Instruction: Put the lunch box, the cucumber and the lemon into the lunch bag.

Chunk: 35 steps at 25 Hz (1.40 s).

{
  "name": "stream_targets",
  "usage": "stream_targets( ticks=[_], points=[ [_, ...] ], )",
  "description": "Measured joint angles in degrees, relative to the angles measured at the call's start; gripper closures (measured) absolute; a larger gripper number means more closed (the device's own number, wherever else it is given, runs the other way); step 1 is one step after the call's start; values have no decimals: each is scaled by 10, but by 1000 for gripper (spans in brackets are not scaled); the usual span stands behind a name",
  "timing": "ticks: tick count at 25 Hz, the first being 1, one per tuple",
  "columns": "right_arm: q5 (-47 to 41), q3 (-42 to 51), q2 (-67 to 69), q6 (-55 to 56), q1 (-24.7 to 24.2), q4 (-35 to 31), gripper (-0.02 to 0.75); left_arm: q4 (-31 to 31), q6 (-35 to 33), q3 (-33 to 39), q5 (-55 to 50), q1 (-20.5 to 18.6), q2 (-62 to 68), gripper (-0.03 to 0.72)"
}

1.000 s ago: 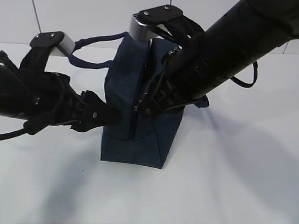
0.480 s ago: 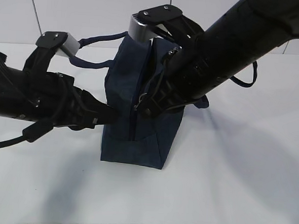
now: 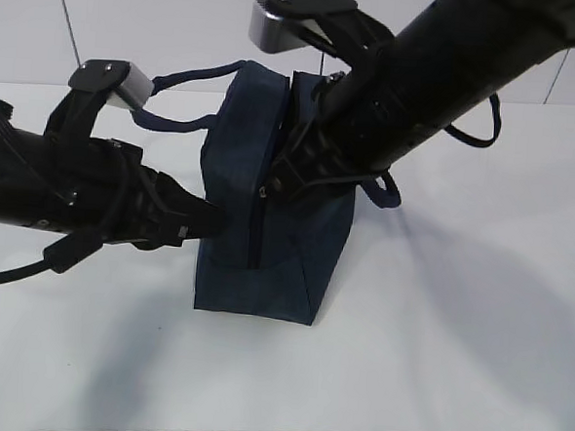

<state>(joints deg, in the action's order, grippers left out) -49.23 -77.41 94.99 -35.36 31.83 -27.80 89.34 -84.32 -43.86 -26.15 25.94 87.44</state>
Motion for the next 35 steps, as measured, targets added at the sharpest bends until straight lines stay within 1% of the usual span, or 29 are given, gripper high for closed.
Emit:
stream_targets(
  ticks=[5,11,16,22,28,32,35],
  points=[
    [-23,-32,0,84,0,57,733,0,0,0,0,0,0,704],
    [-28,-41,3,132,-6,63,733,0,0,0,0,0,0,704],
    [-45,-69,24,150,-20,51,733,-1,0,0,6,0,0,704],
    [-102,-135,57,156,-26,44,733,-2,0,0,9,0,0,704],
    [-172,-205,84,157,-26,70,733,-3,0,0,9,0,0,705],
    [-217,-255,110,157,-34,73,733,-3,0,0,9,0,0,705],
    [-228,-289,132,157,-44,73,733,-4,0,0,9,0,0,705]
  ],
)
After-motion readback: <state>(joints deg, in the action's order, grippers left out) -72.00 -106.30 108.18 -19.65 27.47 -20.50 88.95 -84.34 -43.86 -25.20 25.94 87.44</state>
